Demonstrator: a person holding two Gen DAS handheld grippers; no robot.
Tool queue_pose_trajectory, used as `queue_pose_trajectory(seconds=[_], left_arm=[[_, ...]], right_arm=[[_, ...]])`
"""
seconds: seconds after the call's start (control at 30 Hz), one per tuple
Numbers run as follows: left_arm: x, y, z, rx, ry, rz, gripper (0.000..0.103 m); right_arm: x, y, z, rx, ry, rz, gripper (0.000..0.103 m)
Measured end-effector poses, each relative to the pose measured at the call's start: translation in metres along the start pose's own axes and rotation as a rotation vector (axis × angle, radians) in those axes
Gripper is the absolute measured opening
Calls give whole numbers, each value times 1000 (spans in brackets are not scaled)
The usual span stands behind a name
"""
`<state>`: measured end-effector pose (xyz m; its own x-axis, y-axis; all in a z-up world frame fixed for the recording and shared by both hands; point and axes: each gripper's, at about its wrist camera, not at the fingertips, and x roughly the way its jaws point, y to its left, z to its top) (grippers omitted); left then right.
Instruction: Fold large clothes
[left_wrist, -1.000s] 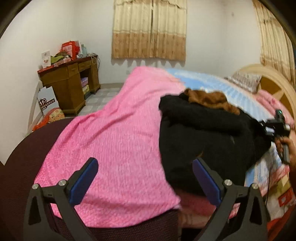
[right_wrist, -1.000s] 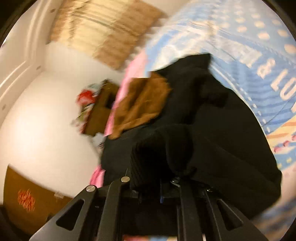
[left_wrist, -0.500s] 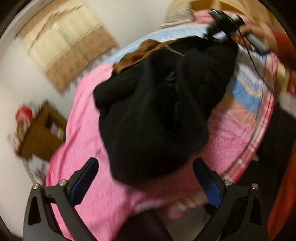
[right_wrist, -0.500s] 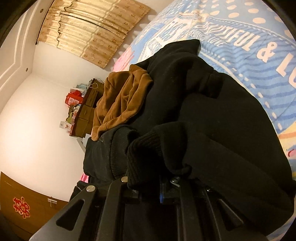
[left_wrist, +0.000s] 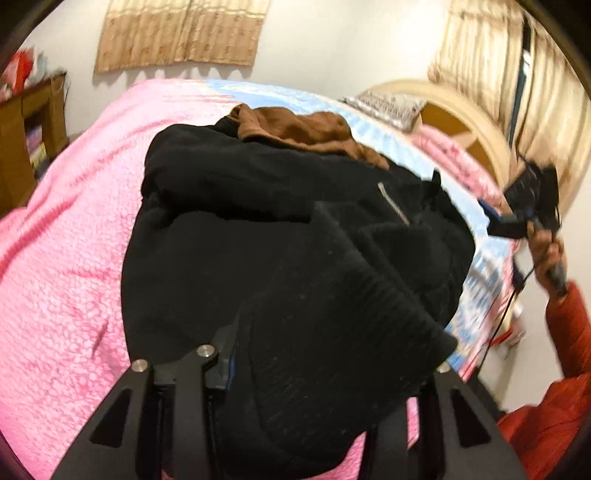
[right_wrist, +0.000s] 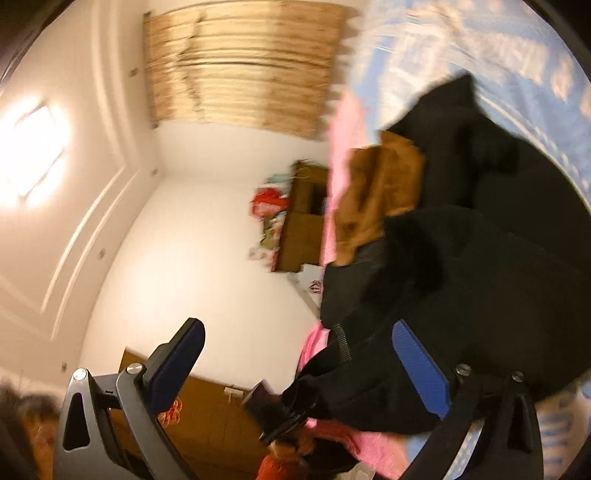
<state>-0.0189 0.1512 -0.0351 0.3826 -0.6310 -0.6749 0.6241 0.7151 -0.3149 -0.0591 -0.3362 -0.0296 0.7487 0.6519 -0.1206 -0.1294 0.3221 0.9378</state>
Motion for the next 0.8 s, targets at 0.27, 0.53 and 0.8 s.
queue_pose_trajectory(seconds=[0.27,0.53,0.8], left_arm=[[-10,1,2,-31,-53,-74,77],[7,-1,11,-23,-41,-30,68],[0,-20,5,35,-53,13,21]], right_arm=[[8,44,-26,-613,11,-571,102],[78,18,-17,-830,162,-732,102],[120,-23,-19,-832,293,-795,23]])
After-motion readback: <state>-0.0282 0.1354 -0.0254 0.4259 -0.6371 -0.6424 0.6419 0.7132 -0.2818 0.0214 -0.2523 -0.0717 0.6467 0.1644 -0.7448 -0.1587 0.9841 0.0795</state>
